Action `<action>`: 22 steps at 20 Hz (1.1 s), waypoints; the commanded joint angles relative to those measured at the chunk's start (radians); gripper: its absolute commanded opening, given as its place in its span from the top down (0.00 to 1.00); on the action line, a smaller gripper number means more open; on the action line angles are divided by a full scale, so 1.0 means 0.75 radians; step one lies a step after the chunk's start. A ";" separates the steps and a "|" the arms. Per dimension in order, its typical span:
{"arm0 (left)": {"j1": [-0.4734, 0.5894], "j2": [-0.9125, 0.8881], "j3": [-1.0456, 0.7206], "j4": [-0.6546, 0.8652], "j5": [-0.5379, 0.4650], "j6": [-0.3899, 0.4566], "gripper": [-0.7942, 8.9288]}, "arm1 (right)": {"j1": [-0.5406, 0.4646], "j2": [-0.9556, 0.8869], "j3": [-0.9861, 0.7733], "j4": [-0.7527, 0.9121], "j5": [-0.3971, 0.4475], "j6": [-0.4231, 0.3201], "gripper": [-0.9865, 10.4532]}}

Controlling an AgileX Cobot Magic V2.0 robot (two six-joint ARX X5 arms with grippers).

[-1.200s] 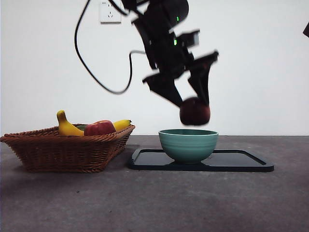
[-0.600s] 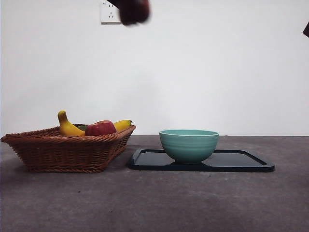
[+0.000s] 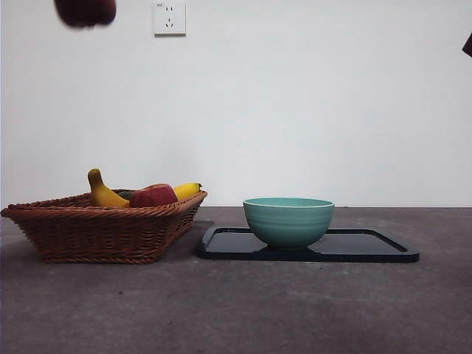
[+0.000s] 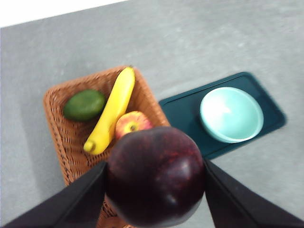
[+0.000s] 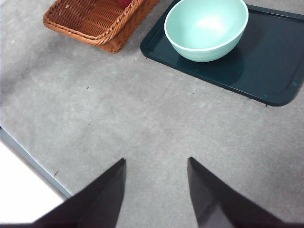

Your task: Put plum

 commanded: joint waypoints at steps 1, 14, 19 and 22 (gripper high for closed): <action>0.010 -0.017 -0.183 0.187 -0.001 0.015 0.63 | 0.008 0.004 0.003 0.013 -0.001 -0.012 0.73; 0.056 0.396 -0.588 0.803 -0.002 0.021 0.63 | 0.008 0.004 0.003 0.013 -0.001 -0.011 0.73; 0.056 0.538 -0.588 0.867 -0.002 0.021 0.63 | 0.008 0.004 0.003 0.013 -0.001 -0.011 0.73; 0.057 0.557 -0.588 0.857 -0.002 0.021 0.63 | 0.008 0.004 0.003 0.013 -0.001 -0.011 0.73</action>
